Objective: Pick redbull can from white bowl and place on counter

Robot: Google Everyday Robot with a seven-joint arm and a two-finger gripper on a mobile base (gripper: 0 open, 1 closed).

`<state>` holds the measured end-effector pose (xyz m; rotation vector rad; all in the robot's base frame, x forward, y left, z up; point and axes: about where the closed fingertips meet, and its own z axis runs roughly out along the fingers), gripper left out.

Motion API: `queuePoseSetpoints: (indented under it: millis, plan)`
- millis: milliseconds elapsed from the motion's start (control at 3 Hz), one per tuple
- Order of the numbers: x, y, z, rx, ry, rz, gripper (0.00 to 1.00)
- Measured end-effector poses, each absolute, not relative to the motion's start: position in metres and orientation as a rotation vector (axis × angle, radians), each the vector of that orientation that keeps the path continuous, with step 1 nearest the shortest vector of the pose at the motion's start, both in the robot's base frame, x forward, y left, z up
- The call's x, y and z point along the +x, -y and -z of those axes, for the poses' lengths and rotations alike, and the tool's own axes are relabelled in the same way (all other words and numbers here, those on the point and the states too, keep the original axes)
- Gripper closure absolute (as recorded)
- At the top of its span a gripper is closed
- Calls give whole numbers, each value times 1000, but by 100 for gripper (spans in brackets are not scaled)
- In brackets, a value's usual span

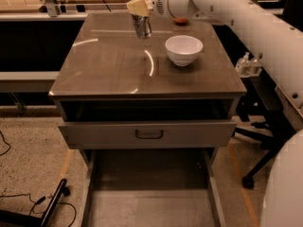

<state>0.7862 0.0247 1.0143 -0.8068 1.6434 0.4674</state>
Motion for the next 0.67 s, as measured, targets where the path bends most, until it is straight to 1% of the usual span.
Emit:
queuePoseSetpoints:
  millis: [333,667]
  plan:
    - [786,-46,-1001,-778,-1646,-511,100]
    - [779,-55,-979,-739,-1668,-562,100]
